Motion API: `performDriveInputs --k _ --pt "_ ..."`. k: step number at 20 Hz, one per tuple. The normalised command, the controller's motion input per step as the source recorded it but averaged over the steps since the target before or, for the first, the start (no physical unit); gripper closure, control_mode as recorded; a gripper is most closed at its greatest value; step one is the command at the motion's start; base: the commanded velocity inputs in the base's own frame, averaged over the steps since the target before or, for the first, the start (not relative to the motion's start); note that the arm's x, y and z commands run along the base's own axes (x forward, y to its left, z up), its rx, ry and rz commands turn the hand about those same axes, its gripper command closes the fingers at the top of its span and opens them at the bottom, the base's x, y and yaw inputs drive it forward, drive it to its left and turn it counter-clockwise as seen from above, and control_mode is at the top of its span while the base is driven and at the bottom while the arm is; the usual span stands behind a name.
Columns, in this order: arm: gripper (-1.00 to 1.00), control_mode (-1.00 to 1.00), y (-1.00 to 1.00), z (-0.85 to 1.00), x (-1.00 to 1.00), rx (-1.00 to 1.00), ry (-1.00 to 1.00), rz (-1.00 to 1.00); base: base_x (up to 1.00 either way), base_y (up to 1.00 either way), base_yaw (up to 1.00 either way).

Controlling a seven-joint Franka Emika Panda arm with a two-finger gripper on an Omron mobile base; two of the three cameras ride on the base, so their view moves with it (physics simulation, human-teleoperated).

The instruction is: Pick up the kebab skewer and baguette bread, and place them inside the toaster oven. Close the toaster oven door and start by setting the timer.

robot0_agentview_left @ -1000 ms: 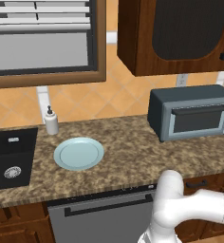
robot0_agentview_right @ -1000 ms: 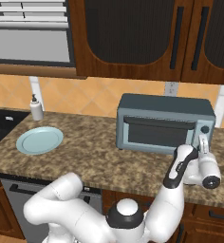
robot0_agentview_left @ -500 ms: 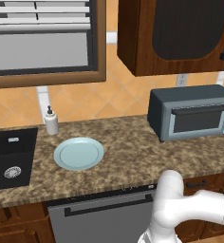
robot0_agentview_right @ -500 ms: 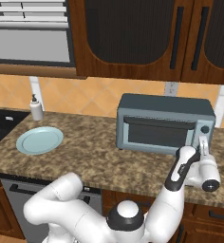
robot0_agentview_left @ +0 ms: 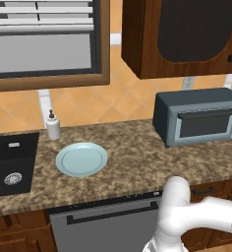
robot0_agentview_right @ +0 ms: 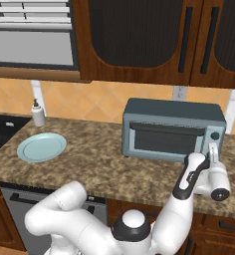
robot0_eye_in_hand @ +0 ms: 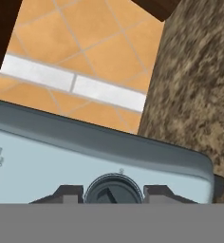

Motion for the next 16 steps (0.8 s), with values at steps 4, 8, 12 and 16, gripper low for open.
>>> performDriveInputs --k 4,8,12,16 --pt "1.00 -1.00 0.17 0.00 0.00 0.00 0.00 -0.07 0.00 0.00 0.00" --pt "1.00 -1.00 0.19 0.00 -0.01 0.00 0.01 -0.07 0.00 0.00 0.00" --pt "1.00 -1.00 0.13 0.03 0.00 0.01 0.05 -0.03 0.00 0.00 0.00" --pt "1.00 -1.00 0.01 0.04 0.00 0.05 0.07 0.00 0.00 0.00 0.00"
